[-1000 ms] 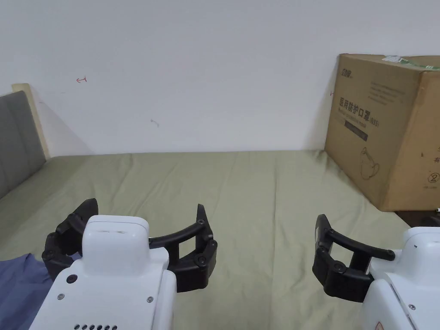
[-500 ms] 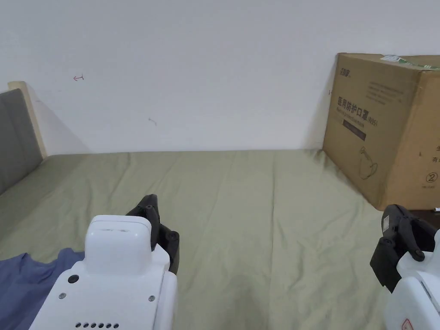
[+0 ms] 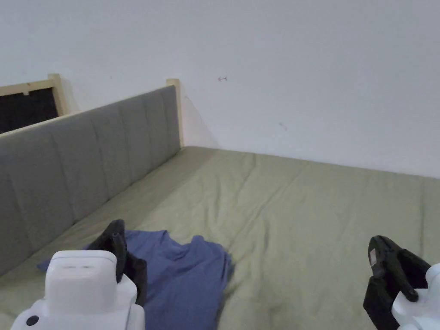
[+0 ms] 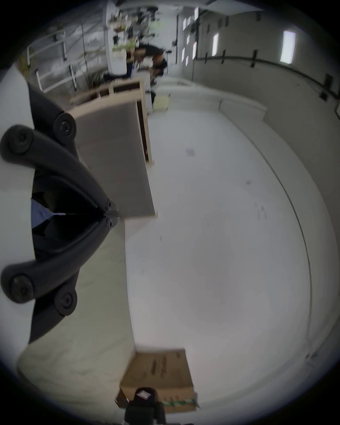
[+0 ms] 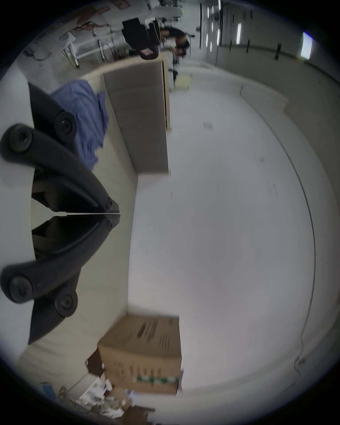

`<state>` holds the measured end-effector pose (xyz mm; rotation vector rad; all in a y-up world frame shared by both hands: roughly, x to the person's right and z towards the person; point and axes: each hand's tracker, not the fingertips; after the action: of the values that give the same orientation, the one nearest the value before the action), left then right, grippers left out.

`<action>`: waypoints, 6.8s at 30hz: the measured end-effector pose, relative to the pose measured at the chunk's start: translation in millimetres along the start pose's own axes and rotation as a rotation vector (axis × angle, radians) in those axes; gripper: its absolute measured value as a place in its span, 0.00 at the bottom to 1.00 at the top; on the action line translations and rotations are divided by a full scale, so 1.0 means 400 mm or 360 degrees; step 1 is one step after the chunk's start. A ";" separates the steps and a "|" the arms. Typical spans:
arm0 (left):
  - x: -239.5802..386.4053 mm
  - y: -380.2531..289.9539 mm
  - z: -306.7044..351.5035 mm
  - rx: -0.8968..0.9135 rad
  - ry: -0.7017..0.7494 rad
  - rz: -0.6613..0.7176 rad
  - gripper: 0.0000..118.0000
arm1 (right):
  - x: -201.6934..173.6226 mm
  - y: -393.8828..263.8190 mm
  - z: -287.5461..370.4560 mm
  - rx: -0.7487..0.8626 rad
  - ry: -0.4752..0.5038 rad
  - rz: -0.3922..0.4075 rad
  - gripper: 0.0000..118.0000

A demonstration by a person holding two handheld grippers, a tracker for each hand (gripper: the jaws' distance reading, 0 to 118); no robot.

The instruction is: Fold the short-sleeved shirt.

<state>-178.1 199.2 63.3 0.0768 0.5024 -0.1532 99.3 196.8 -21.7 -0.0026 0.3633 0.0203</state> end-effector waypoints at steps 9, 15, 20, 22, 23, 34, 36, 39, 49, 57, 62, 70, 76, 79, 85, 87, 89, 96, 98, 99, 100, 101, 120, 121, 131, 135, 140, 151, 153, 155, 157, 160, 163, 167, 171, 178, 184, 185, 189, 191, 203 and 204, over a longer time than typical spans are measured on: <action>-0.051 -0.040 -0.125 -0.0157 -0.0022 0.0008 0.00 | 0.011 -0.025 -0.032 -0.0189 0.0083 0.0046 0.00; -0.075 -0.236 -0.504 -0.1035 -0.0546 -0.0059 0.02 | 0.121 -0.074 -0.042 -0.0439 -0.0022 -0.0105 0.00; -0.031 -0.431 -0.680 -0.1511 -0.0587 -0.0041 0.95 | 0.175 -0.136 -0.063 -0.0581 -0.0127 -0.0130 0.00; 0.008 -0.479 -0.743 -0.1589 -0.0557 -0.0012 0.95 | 0.183 -0.159 -0.079 -0.0628 -0.0140 -0.0125 0.00; 0.024 -0.505 -0.773 -0.1650 -0.0533 -0.0019 0.95 | 0.186 -0.168 -0.087 -0.0656 -0.0140 -0.0126 0.00; 0.077 -0.645 -0.809 -0.1725 -0.0447 -0.0145 0.74 | 0.182 -0.209 -0.128 -0.0762 -0.0060 -0.0077 0.00; 0.060 -0.607 -0.787 -0.1617 -0.0525 -0.0043 0.61 | 0.185 -0.209 -0.128 -0.0761 -0.0056 -0.0091 0.00; 0.031 -0.559 -0.751 -0.1530 -0.0374 -0.0025 0.02 | 0.190 -0.201 -0.122 -0.0756 -0.0061 -0.0123 0.00; -0.096 -0.257 -0.688 -0.1237 -0.0421 0.0314 0.02 | 0.230 -0.111 -0.041 -0.0627 -0.0100 -0.0133 0.00; -0.002 0.165 -0.587 -0.0656 -0.0712 0.0296 0.02 | 0.275 -0.033 0.027 -0.0474 -0.0168 -0.0215 0.00; 0.146 0.386 -0.517 -0.0381 -0.0987 0.0255 0.01 | 0.306 0.003 0.072 -0.0389 -0.0217 -0.0253 0.00; 0.480 0.497 -0.410 -0.0340 -0.1528 0.0243 0.02 | 0.402 0.040 0.142 -0.0299 -0.0388 -0.0270 0.00; 0.780 0.327 -0.356 -0.0646 -0.1766 0.0082 0.01 | 0.490 0.020 0.182 -0.0303 -0.0565 -0.0254 0.00; 0.900 0.130 -0.347 -0.0979 -0.1759 0.0026 0.02 | 0.527 -0.022 0.184 -0.0368 -0.0629 -0.0335 0.00; 0.996 -0.250 -0.329 -0.1641 -0.1615 -0.0217 0.02 | 0.545 -0.113 0.168 -0.0554 -0.0622 -0.0414 0.00; 0.983 -0.284 -0.327 -0.1617 -0.1606 -0.0223 0.19 | 0.542 -0.130 0.163 -0.0594 -0.0605 -0.0402 0.00; 0.960 -0.273 -0.328 -0.1583 -0.1605 -0.0219 0.83 | 0.538 -0.134 0.158 -0.0616 -0.0595 -0.0396 0.00; 0.726 -0.035 -0.302 -0.1110 -0.1601 0.0154 0.95 | 0.505 -0.097 0.154 -0.0546 -0.0560 -0.0411 0.00; 0.643 -0.003 -0.264 -0.0871 -0.1487 0.0318 0.96 | 0.490 -0.082 0.159 -0.0470 -0.0552 -0.0390 0.00; 0.590 0.012 -0.230 -0.0708 -0.1417 0.0403 0.97 | 0.481 -0.076 0.163 -0.0412 -0.0552 -0.0380 0.00; 0.548 0.021 -0.195 -0.0556 -0.1322 0.0440 0.97 | 0.473 -0.073 0.168 -0.0351 -0.0555 -0.0374 0.00; 0.506 0.015 -0.161 -0.0389 -0.1188 0.0453 0.96 | 0.462 -0.073 0.176 -0.0273 -0.0569 -0.0364 0.00; 0.382 -0.054 -0.243 -0.0900 -0.0857 0.0234 0.00 | 0.418 -0.078 0.208 -0.0055 -0.0716 -0.0430 0.00; 0.398 -0.090 -0.307 -0.1091 -0.0943 0.0271 0.00 | 0.419 -0.081 0.201 -0.0097 -0.0697 -0.0428 0.00; 0.574 -0.483 -0.632 -0.1647 -0.0776 0.0100 0.92 | 0.413 -0.140 0.117 -0.0337 -0.0533 -0.0323 0.00; 0.640 -0.607 -0.638 -0.1793 -0.0847 -0.0162 0.91 | 0.412 -0.175 0.078 -0.0430 -0.0504 -0.0318 0.00; 0.683 -0.527 -0.530 -0.1334 -0.0900 -0.0305 0.02 | 0.417 -0.199 0.048 -0.0480 -0.0487 -0.0335 0.00; 0.542 -0.317 -0.390 -0.0924 -0.1046 0.0131 0.02 | 0.727 -0.205 -0.451 -0.1020 -0.0125 -0.0549 0.01; 0.511 -0.314 -0.378 -0.0909 -0.1035 0.0174 0.02 | 0.781 -0.252 -0.603 -0.1322 -0.0138 -0.0560 0.32; 0.497 -0.322 -0.376 -0.0945 -0.1028 0.0206 0.02 | 0.813 -0.308 -0.721 -0.1489 -0.0157 -0.0526 0.77; 0.491 -0.338 -0.372 -0.0990 -0.1017 0.0222 0.02 | 0.824 -0.372 -0.813 -0.1678 -0.0233 -0.0435 0.94; 0.487 -0.362 -0.371 -0.1006 -0.0978 0.0199 0.03 | 0.830 -0.457 -0.886 -0.1793 -0.0255 -0.0307 0.99; 0.483 -0.388 -0.370 -0.1030 -0.0935 0.0171 0.03 | 0.807 -0.508 -0.920 -0.2056 -0.0279 -0.0198 0.95; 0.485 -0.406 -0.369 -0.1104 -0.0933 0.0157 0.02 | 0.799 -0.484 -0.899 -0.1980 -0.0200 -0.0197 0.42; 0.464 -0.402 -0.381 -0.1269 -0.0913 0.0327 0.02 | 0.782 -0.411 -0.844 -0.1837 -0.0158 -0.0166 0.00; 0.383 -0.248 -0.421 -0.1134 -0.0827 0.0366 0.02 | 0.862 -0.158 -0.517 -0.1228 -0.0264 -0.0693 0.00; 0.334 -0.019 -0.448 -0.0909 -0.0899 0.0273 0.02 | 0.894 0.092 -0.245 -0.1064 -0.0350 -0.0665 0.00; 0.333 0.023 -0.447 -0.0869 -0.0915 0.0264 0.02 | 0.896 0.137 -0.207 -0.0996 -0.0358 -0.0674 0.00; 0.341 0.168 -0.469 -0.0776 -0.0920 0.0131 0.02 | 0.870 0.308 -0.087 -0.0825 -0.0390 -0.0509 0.00; 0.342 0.237 -0.478 -0.0725 -0.0943 0.0125 0.02 | 0.879 0.373 -0.057 -0.0796 -0.0408 -0.0505 0.00; 0.371 0.534 -0.608 -0.0542 -0.0926 0.0095 0.02 | 0.936 0.715 -0.099 -0.0557 -0.0552 -0.0389 0.00; 0.376 0.552 -0.626 -0.0538 -0.0919 0.0108 0.02 | 0.942 0.735 -0.118 -0.0552 -0.0548 -0.0375 0.00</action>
<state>-130.0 425.4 -220.7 -0.2754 -0.0556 -0.0179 428.7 497.8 -199.6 -0.3810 0.0101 -0.1484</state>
